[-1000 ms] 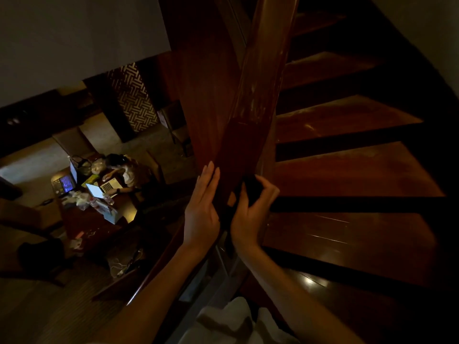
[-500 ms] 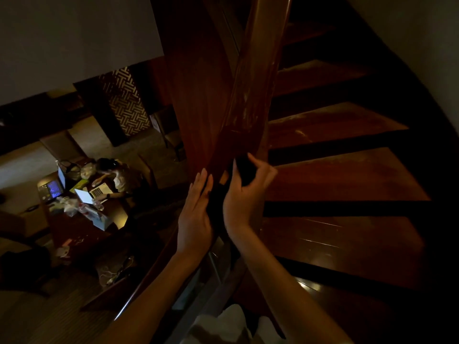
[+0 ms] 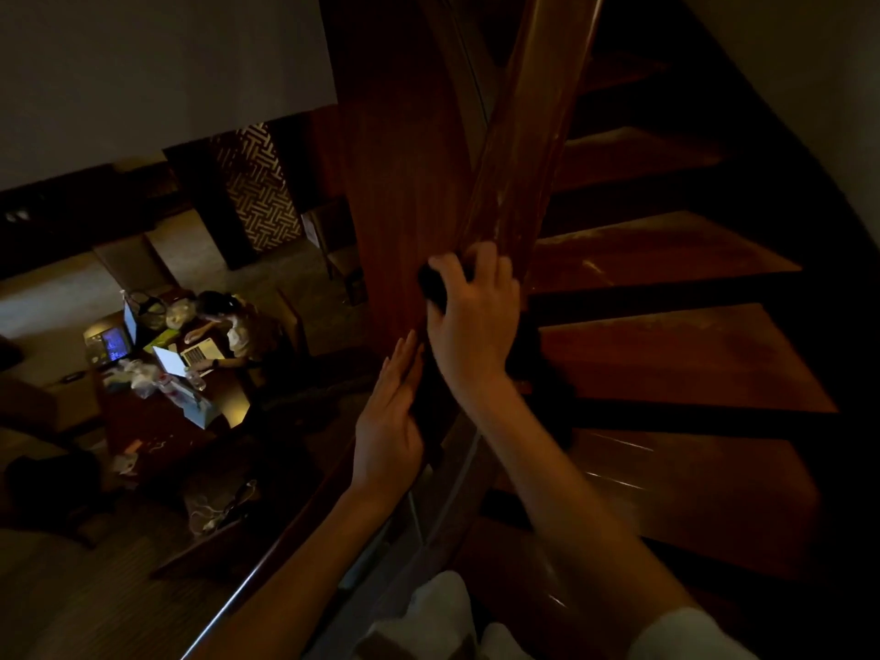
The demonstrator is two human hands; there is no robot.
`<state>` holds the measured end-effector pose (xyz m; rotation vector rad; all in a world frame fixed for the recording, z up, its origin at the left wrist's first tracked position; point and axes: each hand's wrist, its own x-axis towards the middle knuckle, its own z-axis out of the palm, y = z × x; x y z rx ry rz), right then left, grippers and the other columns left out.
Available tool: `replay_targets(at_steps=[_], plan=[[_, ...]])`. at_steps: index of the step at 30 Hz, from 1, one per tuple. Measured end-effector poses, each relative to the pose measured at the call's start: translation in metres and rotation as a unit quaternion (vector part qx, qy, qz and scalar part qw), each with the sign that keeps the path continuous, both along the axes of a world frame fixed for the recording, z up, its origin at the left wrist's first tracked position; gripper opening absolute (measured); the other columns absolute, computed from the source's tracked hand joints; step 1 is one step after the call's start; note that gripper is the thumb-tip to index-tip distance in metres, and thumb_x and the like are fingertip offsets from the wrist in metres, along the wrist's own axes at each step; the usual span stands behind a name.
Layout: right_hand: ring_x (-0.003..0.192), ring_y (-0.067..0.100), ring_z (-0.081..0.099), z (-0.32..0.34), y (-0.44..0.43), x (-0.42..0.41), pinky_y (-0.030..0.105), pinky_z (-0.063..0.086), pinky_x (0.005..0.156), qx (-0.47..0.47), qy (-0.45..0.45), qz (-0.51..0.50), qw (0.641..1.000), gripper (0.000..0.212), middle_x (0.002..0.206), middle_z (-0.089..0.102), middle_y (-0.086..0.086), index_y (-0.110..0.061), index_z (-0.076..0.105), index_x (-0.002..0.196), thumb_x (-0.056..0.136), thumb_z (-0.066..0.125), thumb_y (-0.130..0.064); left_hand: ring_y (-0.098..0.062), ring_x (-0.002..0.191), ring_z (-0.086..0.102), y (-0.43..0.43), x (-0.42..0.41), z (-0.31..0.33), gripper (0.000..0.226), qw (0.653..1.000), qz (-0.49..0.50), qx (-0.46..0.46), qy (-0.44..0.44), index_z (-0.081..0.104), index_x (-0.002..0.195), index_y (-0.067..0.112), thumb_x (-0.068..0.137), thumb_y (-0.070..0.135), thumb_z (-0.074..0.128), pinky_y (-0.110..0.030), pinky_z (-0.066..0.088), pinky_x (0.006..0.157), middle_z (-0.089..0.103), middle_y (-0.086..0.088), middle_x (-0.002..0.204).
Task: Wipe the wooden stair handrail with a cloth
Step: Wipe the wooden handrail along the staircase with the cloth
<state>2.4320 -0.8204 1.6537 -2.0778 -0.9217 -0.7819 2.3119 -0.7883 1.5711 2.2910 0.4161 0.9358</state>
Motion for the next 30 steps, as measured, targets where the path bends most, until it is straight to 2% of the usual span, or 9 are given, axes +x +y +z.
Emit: replay_targets(at_steps=[2, 5, 8, 11, 13, 16, 21, 26, 30], plan=[[0.103, 0.033, 0.056, 0.025, 0.007, 0.026, 0.039, 0.047, 0.08, -0.036, -0.012, -0.042, 0.998, 0.037, 0.116, 0.058, 0.015, -0.017, 0.067, 0.109, 0.074, 0.08, -0.016, -0.013, 0.148, 0.022, 0.001, 0.0, 0.001, 0.063, 1.0, 0.003, 0.007, -0.003, 0.031, 0.147, 0.007, 0.088, -0.015, 0.037, -0.024, 0.015, 0.12, 0.024, 0.0, 0.158], [0.104, 0.035, 0.056, 0.028, 0.0, 0.034, 0.041, 0.05, 0.082, 0.03, 0.032, -0.079, 0.996, 0.036, 0.115, 0.057, 0.017, -0.016, 0.068, 0.11, 0.076, 0.079, -0.013, -0.01, 0.148, 0.021, 0.001, -0.001, 0.001, 0.067, 1.0, -0.011, -0.014, -0.015, 0.033, 0.148, 0.01, 0.087, -0.018, 0.039, -0.025, 0.017, 0.12, 0.021, 0.008, 0.16], [0.102, 0.031, 0.052, -0.011, -0.014, -0.007, 0.04, 0.048, 0.078, -0.062, -0.021, -0.005, 0.998, 0.046, 0.117, 0.052, 0.012, -0.018, 0.067, 0.111, 0.068, 0.084, -0.015, -0.01, 0.142, 0.034, 0.005, -0.002, 0.0, 0.059, 0.996, -0.003, -0.063, -0.058, 0.039, 0.143, 0.012, 0.087, -0.007, 0.04, -0.029, 0.034, 0.114, 0.034, 0.008, 0.154], [0.093, 0.028, 0.053, -0.024, -0.024, -0.022, 0.036, 0.045, 0.071, -0.157, -0.072, 0.094, 0.98, 0.052, 0.109, 0.052, 0.009, -0.018, 0.067, 0.108, 0.061, 0.089, -0.02, -0.002, 0.122, 0.054, 0.016, -0.013, -0.009, 0.044, 0.989, 0.074, -0.089, -0.089, 0.056, 0.13, 0.008, 0.089, -0.003, 0.044, -0.028, 0.05, 0.097, 0.053, 0.001, 0.137], [0.097, 0.032, 0.053, 0.001, -0.013, 0.007, 0.04, 0.047, 0.074, -0.153, -0.059, 0.037, 0.986, 0.051, 0.111, 0.054, 0.012, -0.019, 0.064, 0.108, 0.062, 0.088, -0.018, 0.008, 0.1, 0.059, 0.027, -0.017, -0.01, 0.048, 0.984, 0.102, -0.114, -0.094, 0.062, 0.125, 0.01, 0.087, -0.016, 0.047, -0.012, 0.051, 0.08, 0.056, 0.004, 0.131], [0.102, 0.036, 0.056, 0.035, 0.001, 0.036, 0.044, 0.049, 0.08, -0.053, 0.005, -0.092, 0.994, 0.041, 0.114, 0.056, 0.019, -0.015, 0.065, 0.111, 0.074, 0.081, -0.015, -0.003, 0.076, 0.059, 0.038, -0.009, 0.002, 0.052, 0.977, 0.093, -0.166, -0.096, 0.065, 0.121, 0.018, 0.088, -0.018, 0.046, -0.008, 0.045, 0.064, 0.056, 0.017, 0.126], [0.09, 0.035, 0.06, -0.022, -0.012, -0.038, 0.039, 0.048, 0.071, -0.14, 0.014, -0.05, 0.989, 0.051, 0.109, 0.059, 0.018, -0.015, 0.066, 0.11, 0.064, 0.087, -0.017, -0.001, 0.116, 0.057, 0.043, 0.021, 0.028, 0.038, 0.974, -0.029, -0.207, -0.085, 0.058, 0.127, 0.015, 0.095, -0.001, 0.047, -0.014, 0.046, 0.096, 0.059, 0.008, 0.125], [0.095, 0.019, 0.054, -0.017, 0.001, -0.052, 0.028, 0.035, 0.081, -0.051, 0.124, -0.051, 0.99, 0.028, 0.107, 0.057, 0.004, -0.016, 0.059, 0.111, 0.088, 0.063, -0.032, -0.001, 0.12, 0.056, 0.044, 0.015, 0.025, 0.037, 0.93, -0.105, -0.334, -0.117, 0.048, 0.137, 0.021, 0.101, 0.017, 0.039, -0.015, 0.046, 0.095, 0.06, 0.016, 0.128], [0.098, 0.007, 0.044, 0.001, 0.034, -0.063, 0.018, 0.027, 0.089, 0.024, 0.211, 0.018, 0.977, 0.027, 0.106, 0.047, -0.006, -0.024, 0.045, 0.107, 0.085, 0.059, -0.028, 0.004, 0.117, 0.056, 0.043, 0.015, 0.036, 0.035, 0.878, -0.142, -0.413, -0.196, 0.039, 0.135, 0.03, 0.103, 0.022, 0.03, -0.009, 0.046, 0.088, 0.059, 0.028, 0.125]])
